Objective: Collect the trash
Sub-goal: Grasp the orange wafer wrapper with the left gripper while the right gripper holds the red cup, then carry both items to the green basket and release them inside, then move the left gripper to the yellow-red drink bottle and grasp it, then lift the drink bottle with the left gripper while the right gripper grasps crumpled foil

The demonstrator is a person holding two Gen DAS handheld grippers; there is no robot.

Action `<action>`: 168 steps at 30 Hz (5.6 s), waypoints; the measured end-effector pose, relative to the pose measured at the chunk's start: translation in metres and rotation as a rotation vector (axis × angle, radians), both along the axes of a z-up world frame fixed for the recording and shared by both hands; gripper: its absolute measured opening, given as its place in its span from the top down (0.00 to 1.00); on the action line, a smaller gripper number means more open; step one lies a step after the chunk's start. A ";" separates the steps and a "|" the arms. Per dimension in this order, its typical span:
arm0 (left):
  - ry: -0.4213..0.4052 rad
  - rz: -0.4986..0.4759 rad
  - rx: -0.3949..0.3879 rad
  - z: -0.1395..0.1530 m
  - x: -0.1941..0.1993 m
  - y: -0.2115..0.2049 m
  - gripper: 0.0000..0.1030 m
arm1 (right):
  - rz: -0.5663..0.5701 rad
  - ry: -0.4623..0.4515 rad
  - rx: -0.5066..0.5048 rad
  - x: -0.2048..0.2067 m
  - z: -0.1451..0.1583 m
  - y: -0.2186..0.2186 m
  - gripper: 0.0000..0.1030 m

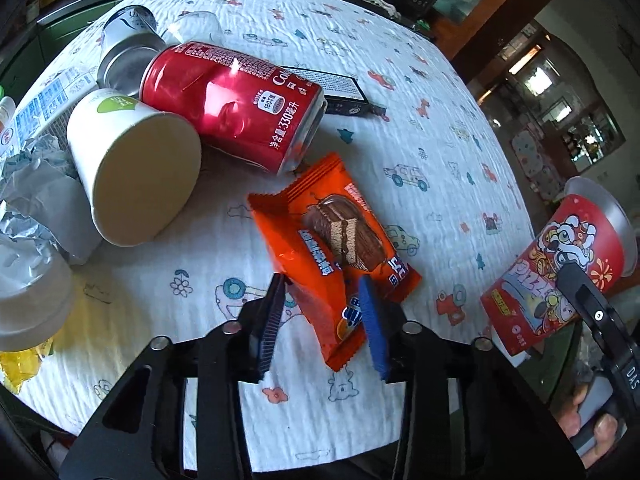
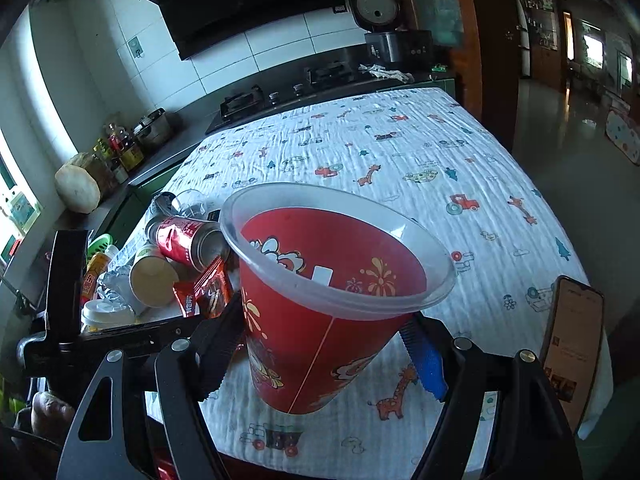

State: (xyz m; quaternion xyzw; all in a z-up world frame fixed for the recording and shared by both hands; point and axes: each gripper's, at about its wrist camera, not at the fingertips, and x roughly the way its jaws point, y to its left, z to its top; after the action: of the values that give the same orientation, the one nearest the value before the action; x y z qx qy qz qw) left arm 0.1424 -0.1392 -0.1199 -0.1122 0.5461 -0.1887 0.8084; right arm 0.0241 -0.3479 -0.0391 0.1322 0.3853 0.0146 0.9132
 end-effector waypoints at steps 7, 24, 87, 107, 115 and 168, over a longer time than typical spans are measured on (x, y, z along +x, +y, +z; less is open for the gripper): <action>-0.028 -0.029 -0.013 0.008 -0.012 0.005 0.94 | 0.026 -0.019 -0.012 -0.001 0.007 0.011 0.29; -0.275 0.194 0.077 0.113 -0.047 0.138 0.96 | 0.282 -0.081 -0.011 0.028 0.049 0.099 0.29; -0.096 0.817 0.273 0.049 -0.004 0.467 0.32 | 0.947 0.112 -0.058 0.239 0.020 0.505 0.14; -0.164 0.633 0.255 0.068 -0.015 0.353 0.32 | 0.909 0.071 -0.161 0.109 0.007 0.326 0.11; -0.170 0.529 0.231 0.072 -0.018 0.310 0.32 | 0.849 0.077 -0.190 0.078 -0.009 0.292 0.11; -0.102 0.315 0.174 0.041 0.046 0.261 0.38 | 0.744 0.099 -0.040 0.147 -0.013 0.282 0.76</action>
State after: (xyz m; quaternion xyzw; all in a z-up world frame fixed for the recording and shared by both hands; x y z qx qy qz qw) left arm 0.1880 0.1222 -0.0785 -0.1159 0.4942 -0.0174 0.8614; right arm 0.1709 -0.0661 -0.0518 -0.0341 0.4509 0.3312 0.8281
